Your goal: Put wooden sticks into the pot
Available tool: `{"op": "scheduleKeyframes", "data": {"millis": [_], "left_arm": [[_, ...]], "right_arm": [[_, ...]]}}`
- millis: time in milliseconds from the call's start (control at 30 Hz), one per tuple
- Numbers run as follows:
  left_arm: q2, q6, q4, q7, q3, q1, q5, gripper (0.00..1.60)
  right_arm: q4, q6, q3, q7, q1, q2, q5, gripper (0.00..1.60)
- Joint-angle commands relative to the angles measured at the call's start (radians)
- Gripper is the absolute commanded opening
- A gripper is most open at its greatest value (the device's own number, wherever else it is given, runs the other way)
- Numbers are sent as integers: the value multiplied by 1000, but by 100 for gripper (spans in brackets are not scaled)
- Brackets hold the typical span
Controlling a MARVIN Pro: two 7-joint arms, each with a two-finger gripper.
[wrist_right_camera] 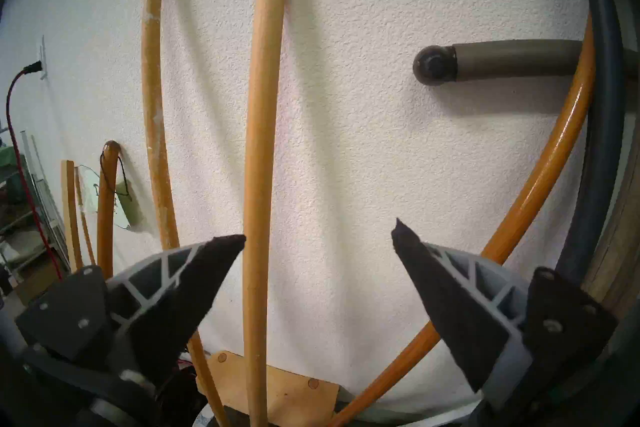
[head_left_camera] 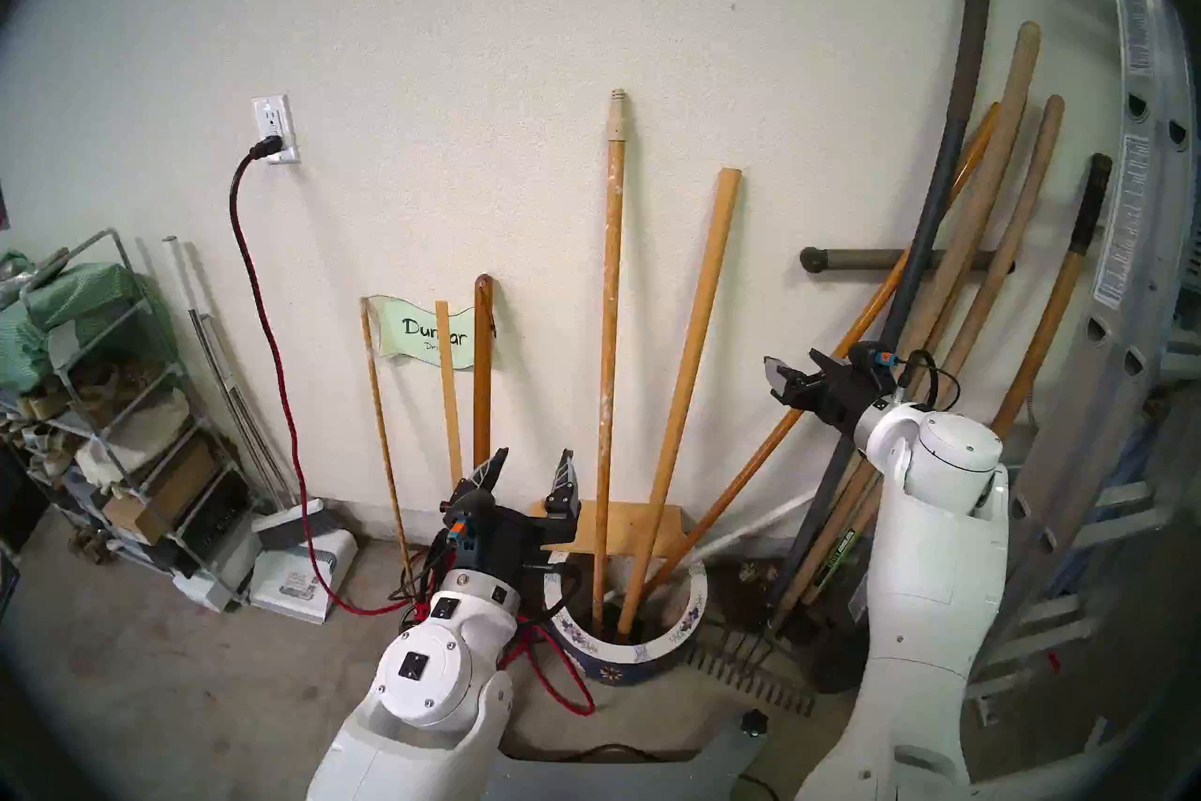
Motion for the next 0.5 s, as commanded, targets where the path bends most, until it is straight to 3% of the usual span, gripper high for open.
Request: {"op": "scheduleKeyframes", "data": {"millis": [0, 233, 467], "left_arm": [[49, 88, -104, 105, 34, 73, 6, 160], [109, 231, -220, 245, 82, 103, -20, 160], [144, 263, -235, 324, 116, 86, -53, 160]], "right_arm": [[-4, 0, -1, 1, -1, 1, -1, 160], [-5, 0, -1, 1, -1, 1, -1, 160], [-5, 0, -1, 1, -1, 1, -1, 160]]}}
